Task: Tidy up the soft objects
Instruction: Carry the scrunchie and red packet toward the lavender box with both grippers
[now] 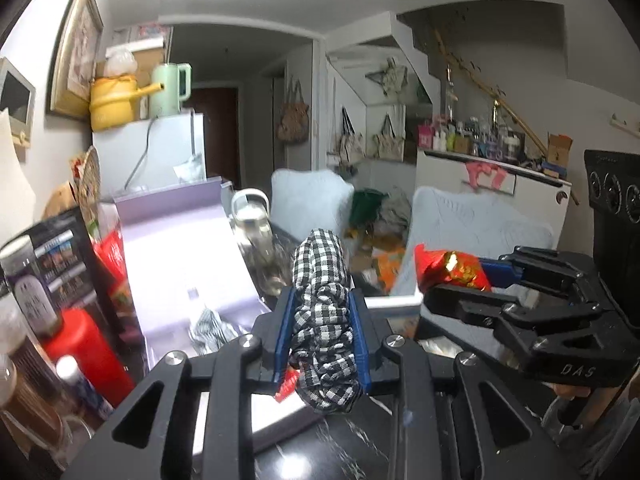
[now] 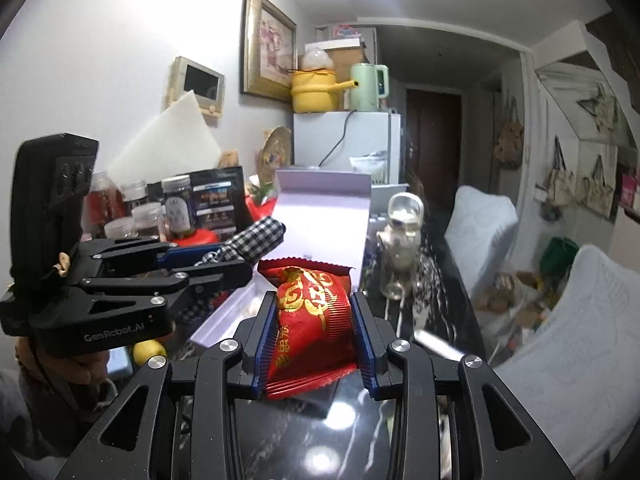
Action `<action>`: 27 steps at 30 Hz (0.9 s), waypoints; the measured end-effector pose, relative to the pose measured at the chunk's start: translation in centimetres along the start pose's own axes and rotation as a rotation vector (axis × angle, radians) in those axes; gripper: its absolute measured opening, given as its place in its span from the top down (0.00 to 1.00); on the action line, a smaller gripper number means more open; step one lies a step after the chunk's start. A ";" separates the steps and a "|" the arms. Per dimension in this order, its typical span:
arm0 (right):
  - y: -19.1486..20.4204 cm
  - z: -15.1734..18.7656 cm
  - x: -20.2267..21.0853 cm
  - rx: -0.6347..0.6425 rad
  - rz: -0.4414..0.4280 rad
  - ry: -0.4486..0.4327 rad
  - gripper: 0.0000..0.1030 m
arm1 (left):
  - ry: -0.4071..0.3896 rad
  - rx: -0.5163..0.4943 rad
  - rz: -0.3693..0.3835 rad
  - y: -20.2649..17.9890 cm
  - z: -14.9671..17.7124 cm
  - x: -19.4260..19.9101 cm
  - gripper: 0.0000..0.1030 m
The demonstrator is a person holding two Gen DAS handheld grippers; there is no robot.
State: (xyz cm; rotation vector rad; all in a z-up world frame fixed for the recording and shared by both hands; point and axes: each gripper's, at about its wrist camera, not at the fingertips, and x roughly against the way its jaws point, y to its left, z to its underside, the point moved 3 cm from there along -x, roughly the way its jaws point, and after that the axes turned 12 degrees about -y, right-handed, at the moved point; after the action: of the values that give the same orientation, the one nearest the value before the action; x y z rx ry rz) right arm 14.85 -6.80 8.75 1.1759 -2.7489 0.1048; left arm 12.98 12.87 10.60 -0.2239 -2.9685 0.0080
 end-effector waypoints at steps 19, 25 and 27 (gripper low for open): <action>-1.1 -3.6 -8.9 -0.063 -0.072 -0.037 0.66 | -0.049 -0.026 -0.195 5.8 -1.4 -5.6 0.75; -1.9 -2.9 -12.8 -0.074 -0.073 0.000 0.66 | -0.003 0.005 -0.276 9.0 -0.3 -7.3 0.75; -2.0 -2.8 -13.9 -0.072 -0.076 0.013 0.66 | 0.014 0.012 -0.306 10.1 0.2 -7.8 0.75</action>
State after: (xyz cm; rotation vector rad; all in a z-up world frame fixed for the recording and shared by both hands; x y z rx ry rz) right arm 26.05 2.08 9.24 1.2546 -2.6684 0.0051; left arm 22.10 21.65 8.99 0.2318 -2.9540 -0.0132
